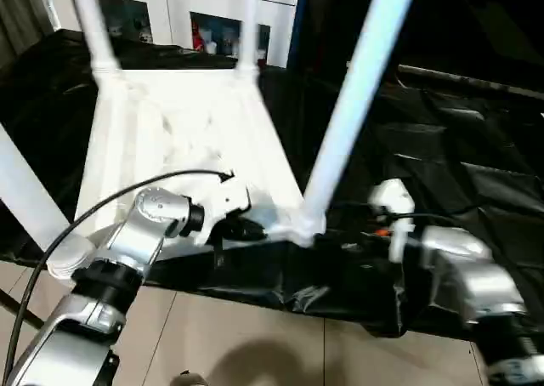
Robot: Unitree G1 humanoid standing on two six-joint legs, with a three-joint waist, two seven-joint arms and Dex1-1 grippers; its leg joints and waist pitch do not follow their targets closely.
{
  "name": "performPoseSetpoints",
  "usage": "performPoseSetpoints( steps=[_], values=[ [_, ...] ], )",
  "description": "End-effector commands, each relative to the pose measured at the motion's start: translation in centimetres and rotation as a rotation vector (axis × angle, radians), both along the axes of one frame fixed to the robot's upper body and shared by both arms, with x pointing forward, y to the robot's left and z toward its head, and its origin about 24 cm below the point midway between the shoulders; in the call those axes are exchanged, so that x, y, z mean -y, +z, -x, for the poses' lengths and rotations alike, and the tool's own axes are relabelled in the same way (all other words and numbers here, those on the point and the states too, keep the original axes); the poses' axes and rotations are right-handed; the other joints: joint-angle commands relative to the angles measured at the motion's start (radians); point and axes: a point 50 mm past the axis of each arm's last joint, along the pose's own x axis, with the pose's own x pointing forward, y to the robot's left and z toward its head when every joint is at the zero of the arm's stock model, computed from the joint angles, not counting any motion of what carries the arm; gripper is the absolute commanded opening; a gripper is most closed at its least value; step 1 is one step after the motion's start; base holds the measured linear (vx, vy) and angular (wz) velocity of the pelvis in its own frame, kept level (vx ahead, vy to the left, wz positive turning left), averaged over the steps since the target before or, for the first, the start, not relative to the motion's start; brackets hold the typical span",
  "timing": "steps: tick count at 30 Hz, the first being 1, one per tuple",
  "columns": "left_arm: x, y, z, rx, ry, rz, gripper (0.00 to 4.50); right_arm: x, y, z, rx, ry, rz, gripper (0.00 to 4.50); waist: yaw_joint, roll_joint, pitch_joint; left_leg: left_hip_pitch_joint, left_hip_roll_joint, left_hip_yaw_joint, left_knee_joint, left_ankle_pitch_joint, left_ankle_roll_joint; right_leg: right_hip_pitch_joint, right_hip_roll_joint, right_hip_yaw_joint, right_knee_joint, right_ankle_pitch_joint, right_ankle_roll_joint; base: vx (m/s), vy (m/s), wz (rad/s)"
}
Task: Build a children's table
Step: Rotate leg to tighten
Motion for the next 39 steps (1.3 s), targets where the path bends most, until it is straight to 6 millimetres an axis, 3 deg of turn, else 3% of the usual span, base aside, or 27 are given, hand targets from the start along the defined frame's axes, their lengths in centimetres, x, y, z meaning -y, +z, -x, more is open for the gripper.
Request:
performPoseSetpoints(
  steps=[1, 4, 8, 14, 16, 20, 23, 26, 27, 28, 29, 30, 32, 36, 39],
  values=[
    [1.7, 0.2, 0.6, -0.014, -0.076, 0.078, 0.00, 0.0, 0.1, -0.7, 0.023, -0.013, 0.039, 4.48, -0.007, 0.004, -0.059, 0.008, -0.002, 0.014, -0.057, -0.155, 0.024, 0.048, -0.064, 0.045, -0.072, -0.124, -0.187, 0.000, 0.000, 0.00],
    [1.7, 0.2, 0.6, -0.010, -0.077, 0.073, 0.00, -0.4, 0.0, -1.2, 0.030, -0.011, 0.067, 4.48, -0.006, 0.003, -0.058, 0.009, -0.002, 0.013, -0.059, -0.166, 0.011, 0.049, -0.064, 0.045, -0.075, -0.155, -0.176, 0.000, 0.000, 0.00],
    [1.4, 0.3, 0.6, -0.004, -0.066, 0.069, 0.00, -0.4, 0.0, -1.4, 0.036, -0.014, 0.076, 4.10, -0.003, 0.001, -0.061, 0.005, -0.004, 0.014, -0.056, -0.132, 0.017, 0.053, -0.062, 0.045, -0.067, -0.102, -0.175, 0.000, 0.000, 0.00],
    [1.3, 0.3, 0.5, -0.004, -0.056, 0.069, 0.00, -0.2, -0.1, -1.5, 0.043, 0.003, 0.092, 3.63, -0.004, -0.001, -0.061, 0.005, -0.004, 0.014, -0.055, -0.134, 0.024, 0.053, -0.063, 0.045, -0.068, -0.109, -0.174, 0.000, 0.000, 0.00],
    [1.3, 0.3, 0.4, -0.003, -0.054, 0.070, 0.00, -0.2, -0.1, -1.5, 0.042, 0.005, 0.092, 3.28, -0.003, -0.002, -0.061, 0.005, -0.004, 0.014, -0.056, -0.133, 0.024, 0.054, -0.063, 0.045, -0.069, -0.116, -0.171, 0.000, 0.000, 0.00],
    [1.2, 0.3, 0.3, 0.003, -0.044, 0.071, 0.00, -0.3, -0.3, -1.5, 0.043, 0.006, 0.094, 3.08, -0.004, -0.002, -0.061, 0.005, -0.004, 0.014, -0.055, -0.133, 0.026, 0.053, -0.062, 0.045, -0.068, -0.109, -0.174, 0.000, 0.000, 0.00],
    [1.2, 0.2, -0.1, 0.021, 0.016, 0.063, 0.00, -0.4, -0.7, -1.5, 0.028, -0.035, 0.071, 2.81, -0.004, -0.002, -0.059, 0.005, -0.004, 0.014, -0.057, -0.144, 0.023, 0.053, -0.062, 0.044, -0.071, -0.132, -0.170, 0.000, 0.000, 0.00],
    [1.6, -0.2, -1.5, 0.048, 0.177, 0.046, 0.00, -0.5, -1.9, -2.2, -0.032, -0.253, 0.025, 2.72, -0.007, -0.002, -0.056, 0.006, -0.007, 0.014, -0.059, -0.159, 0.006, 0.049, -0.063, 0.045, -0.078, -0.189, -0.157, 0.000, 0.000, 0.00],
    [1.6, -0.2, -1.5, 0.048, 0.177, 0.046, 0.00, -0.5, -1.9, -2.2, -0.032, -0.253, 0.025, 2.68, -0.007, -0.002, -0.056, 0.006, -0.007, 0.014, -0.059, -0.159, 0.006, 0.049, -0.063, 0.045, -0.078, -0.189, -0.157, 0.000, 0.000, 0.00],
    [2.6, -0.3, -2.6, 0.075, 0.287, 0.039, 0.00, -1.3, -3.0, -2.5, -0.064, -0.411, 0.050, 2.67, -0.011, 0.004, -0.058, 0.008, -0.007, 0.012, -0.060, -0.168, -0.010, 0.049, -0.064, 0.045, -0.082, -0.227, -0.142, 0.000, 0.000, 0.00],
    [2.9, -0.4, -2.8, 0.081, 0.318, 0.038, 0.00, -1.6, -3.3, -2.6, -0.074, -0.456, 0.053, 2.67, -0.015, 0.004, -0.055, 0.011, -0.007, 0.014, -0.061, -0.178, -0.015, 0.043, -0.063, 0.046, -0.086, -0.239, -0.139, 0.000, 0.000, 0.00],
    [3.3, -0.4, -3.1, 0.082, 0.352, 0.036, 0.00, -2.0, -3.4, -2.8, -0.082, -0.508, 0.052, 2.66, -0.019, 0.001, -0.057, 0.009, -0.009, 0.009, -0.062, -0.195, -0.026, 0.048, -0.066, 0.044, -0.087, -0.280, -0.131, 0.000, 0.000, 0.00],
    [4.4, -0.3, -3.7, 0.096, 0.409, 0.038, 0.00, -3.1, -3.5, -3.2, -0.098, -0.598, 0.040, 2.65, -0.023, 0.010, -0.058, 0.009, -0.008, 0.008, -0.062, -0.193, -0.028, 0.047, -0.065, 0.045, -0.086, -0.249, -0.129, 0.000, 0.000, 0.00],
    [6.4, -0.2, -4.2, 0.131, 0.454, 0.036, 0.00, -5.7, -3.2, -3.7, -0.088, -0.640, 0.026, 2.65, -0.025, 0.010, -0.060, 0.008, -0.010, 0.011, -0.060, -0.178, -0.020, 0.047, -0.062, 0.046, -0.084, -0.192, -0.135, 0.000, 0.000, 0.00],
    [6.9, -0.2, -4.1, 0.143, 0.426, 0.024, 0.00, -7.0, -2.8, -3.6, -0.037, -0.563, 0.035, 2.65, -0.022, 0.009, -0.062, 0.006, -0.011, 0.010, -0.059, -0.170, -0.010, 0.050, -0.062, 0.045, -0.080, -0.162, -0.137, 0.000, 0.000, 0.00]
  ],
)
